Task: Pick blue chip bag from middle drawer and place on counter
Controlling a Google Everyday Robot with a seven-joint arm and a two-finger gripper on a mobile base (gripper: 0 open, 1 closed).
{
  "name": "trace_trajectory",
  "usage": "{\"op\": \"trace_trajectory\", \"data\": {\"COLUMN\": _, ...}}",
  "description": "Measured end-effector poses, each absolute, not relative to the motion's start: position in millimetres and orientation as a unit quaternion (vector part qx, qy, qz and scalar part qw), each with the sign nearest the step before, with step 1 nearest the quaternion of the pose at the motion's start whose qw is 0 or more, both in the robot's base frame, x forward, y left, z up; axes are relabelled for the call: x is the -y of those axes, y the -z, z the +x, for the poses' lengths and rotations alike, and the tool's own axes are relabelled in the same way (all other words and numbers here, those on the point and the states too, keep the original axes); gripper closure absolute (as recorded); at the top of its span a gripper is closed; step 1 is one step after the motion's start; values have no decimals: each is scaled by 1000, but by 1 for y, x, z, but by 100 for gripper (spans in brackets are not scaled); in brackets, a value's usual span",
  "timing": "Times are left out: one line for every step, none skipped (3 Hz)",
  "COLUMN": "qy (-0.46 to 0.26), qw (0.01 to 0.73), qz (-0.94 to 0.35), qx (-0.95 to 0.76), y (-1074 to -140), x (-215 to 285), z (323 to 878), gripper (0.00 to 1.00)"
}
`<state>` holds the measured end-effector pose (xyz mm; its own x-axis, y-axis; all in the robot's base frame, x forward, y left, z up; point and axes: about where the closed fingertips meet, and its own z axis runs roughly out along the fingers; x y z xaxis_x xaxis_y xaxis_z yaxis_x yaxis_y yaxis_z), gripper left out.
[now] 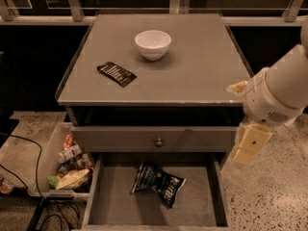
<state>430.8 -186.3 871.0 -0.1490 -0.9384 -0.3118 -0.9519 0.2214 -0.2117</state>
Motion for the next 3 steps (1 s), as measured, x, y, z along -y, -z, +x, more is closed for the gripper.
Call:
{"op": "trace_trajectory", "data": {"qy": -65, "qw": 239, "qz": -626, "qx": -740, "y": -817, "x": 181, "z": 435, "gripper": 0}}
{"op": "trace_trajectory", "data": {"qy": -65, "qw": 239, "qz": -626, "qx": -740, "y": -817, "x": 181, "z": 435, "gripper": 0}}
{"op": "trace_trajectory", "data": {"qy": -90, "qw": 235, "qz": -614, "qx": -748, "y": -785, "x": 180, "z": 439, "gripper": 0}}
